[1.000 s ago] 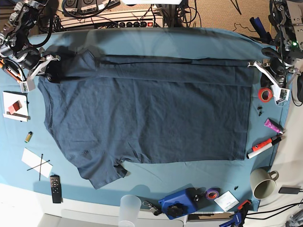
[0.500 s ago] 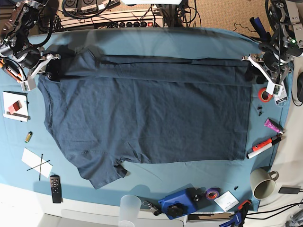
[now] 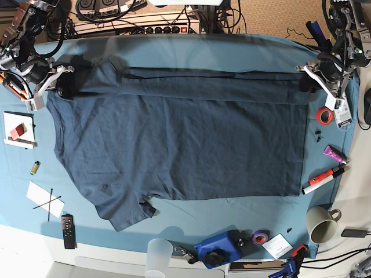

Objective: Fold the T-shirt properly
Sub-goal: 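Lay the held shoulder edge over the shirt body toward the hem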

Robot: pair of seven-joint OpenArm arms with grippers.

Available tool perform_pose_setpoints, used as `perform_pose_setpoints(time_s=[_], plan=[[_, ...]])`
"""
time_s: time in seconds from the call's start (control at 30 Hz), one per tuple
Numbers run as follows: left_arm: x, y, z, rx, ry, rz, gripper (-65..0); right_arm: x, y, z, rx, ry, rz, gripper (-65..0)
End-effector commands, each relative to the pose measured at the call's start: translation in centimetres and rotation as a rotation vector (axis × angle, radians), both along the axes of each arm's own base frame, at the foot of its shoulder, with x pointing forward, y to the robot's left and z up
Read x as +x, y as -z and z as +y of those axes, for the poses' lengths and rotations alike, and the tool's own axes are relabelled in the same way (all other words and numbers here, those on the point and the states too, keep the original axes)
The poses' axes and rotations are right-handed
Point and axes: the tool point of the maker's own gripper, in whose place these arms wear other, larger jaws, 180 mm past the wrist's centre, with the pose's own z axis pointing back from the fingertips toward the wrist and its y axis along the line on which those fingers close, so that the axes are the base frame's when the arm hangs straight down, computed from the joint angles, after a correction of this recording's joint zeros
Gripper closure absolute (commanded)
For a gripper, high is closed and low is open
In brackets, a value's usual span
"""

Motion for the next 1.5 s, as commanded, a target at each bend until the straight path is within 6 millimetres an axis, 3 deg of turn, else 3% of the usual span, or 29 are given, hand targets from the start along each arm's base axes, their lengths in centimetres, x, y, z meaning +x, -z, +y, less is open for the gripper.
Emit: perform_pose_setpoints(time_s=[0.0, 0.2, 0.47, 0.7, 0.87, 1.13, 1.33, 1.47], plan=[[0.7, -0.9, 0.4, 0.005, -0.008, -0.029, 0.0, 0.8, -1.3, -0.5, -0.017, -0.006, -0.042, 0.0], [0.7, -0.8, 1.4, 0.058, -0.039, -0.017, 0.0, 0.8, -1.3, -0.5, -0.017, -0.006, -0.045, 0.0], [2.1, -4.0, 1.2, 0.147, 0.015, -0.113, 0.0, 1.0, -1.4, -0.6, -0.021, -0.002, -0.055, 0.0], [2.6, -4.5, 1.2, 0.149, 0.011, -0.146, 0.0, 1.2, -1.6, -0.7, -0.027, 0.002, -0.069, 0.0], [4.5, -5.9, 1.8, 0.176, -0.012, -0.251, 0.0, 2.6, -2.3, -1.8, -0.088, 0.021, -0.109, 0.0], [6.2, -4.4, 3.4, 0.159, -0.068, -0.221, 0.0, 6.1, -3.1, -4.0, -0.056, 0.084, -0.157, 0.0], [8.5, -5.6, 3.4, 0.151, -0.072, -0.274, 0.0, 8.4, -3.4, -6.3, -0.010, 0.143, -0.171, 0.0], [9.7, -4.6, 2.7, 0.143, -0.053, -0.253, 0.0, 9.8, -3.7, -6.5, 0.013, 0.148, -0.184, 0.0]])
